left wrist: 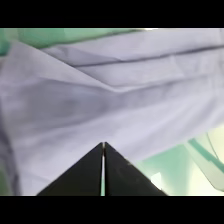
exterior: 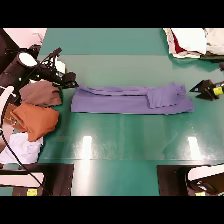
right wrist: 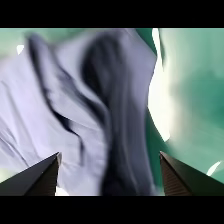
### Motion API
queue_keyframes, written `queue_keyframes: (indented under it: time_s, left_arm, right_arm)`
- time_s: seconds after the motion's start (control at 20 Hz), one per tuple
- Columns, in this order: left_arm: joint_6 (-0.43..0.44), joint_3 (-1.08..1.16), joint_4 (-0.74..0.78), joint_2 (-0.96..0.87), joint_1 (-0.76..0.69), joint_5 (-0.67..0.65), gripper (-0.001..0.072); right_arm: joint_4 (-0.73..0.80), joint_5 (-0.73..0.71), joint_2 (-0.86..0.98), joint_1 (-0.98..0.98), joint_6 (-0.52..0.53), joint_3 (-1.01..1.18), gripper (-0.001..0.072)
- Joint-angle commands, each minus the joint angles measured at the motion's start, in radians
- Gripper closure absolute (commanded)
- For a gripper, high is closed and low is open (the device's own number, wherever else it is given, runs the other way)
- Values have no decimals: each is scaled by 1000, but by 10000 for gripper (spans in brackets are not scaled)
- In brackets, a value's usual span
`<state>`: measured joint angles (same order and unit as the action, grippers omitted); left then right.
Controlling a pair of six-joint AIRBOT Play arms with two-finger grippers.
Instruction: Fold the shirts.
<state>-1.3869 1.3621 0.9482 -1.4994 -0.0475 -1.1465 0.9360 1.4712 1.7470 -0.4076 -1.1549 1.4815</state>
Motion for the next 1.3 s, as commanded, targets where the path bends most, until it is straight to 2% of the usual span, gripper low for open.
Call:
queue_keyframes:
  time_s: [0.0, 0.2, 0.3, 0.35, 0.5, 0.55, 0.6, 0.75, 1.0, 1.25]
  left_arm:
    - [2, 0, -15, -4, -51, -13, 683]
    - [-2, -6, -10, -11, -138, 13, 683]
    - [-2, -6, -10, -16, -169, 13, 683]
    - [-5, -6, -9, -24, -186, 13, 683]
    - [-28, -5, -9, -54, -237, 51, 683]
    - [-28, 4, -10, -70, -257, 74, 684]
    - [-29, 20, -11, -89, -274, 89, 683]
    - [-32, 128, -13, -176, -328, 97, 684]
    - [-55, 354, -13, -352, -414, 109, 684]
    - [-82, 507, -13, -509, -479, 141, 683]
  right_arm:
    - [-30, 15, 71, -8, 83, -43, -1]
    - [-35, 16, 113, 59, 137, -43, 4]
    - [-69, 12, 114, 83, 155, -43, 48]
    - [-90, 14, 114, 92, 163, -43, 136]
    - [-107, 43, 113, 111, 180, -42, 526]
    - [-111, 61, 113, 111, 180, -42, 622]
    - [-126, 81, 111, 111, 180, -42, 677]
    - [-151, 107, 52, 109, 175, -42, 693]
    - [-195, 116, -137, 168, 56, -14, 695]
    - [-235, 190, -199, 316, -108, 241, 696]
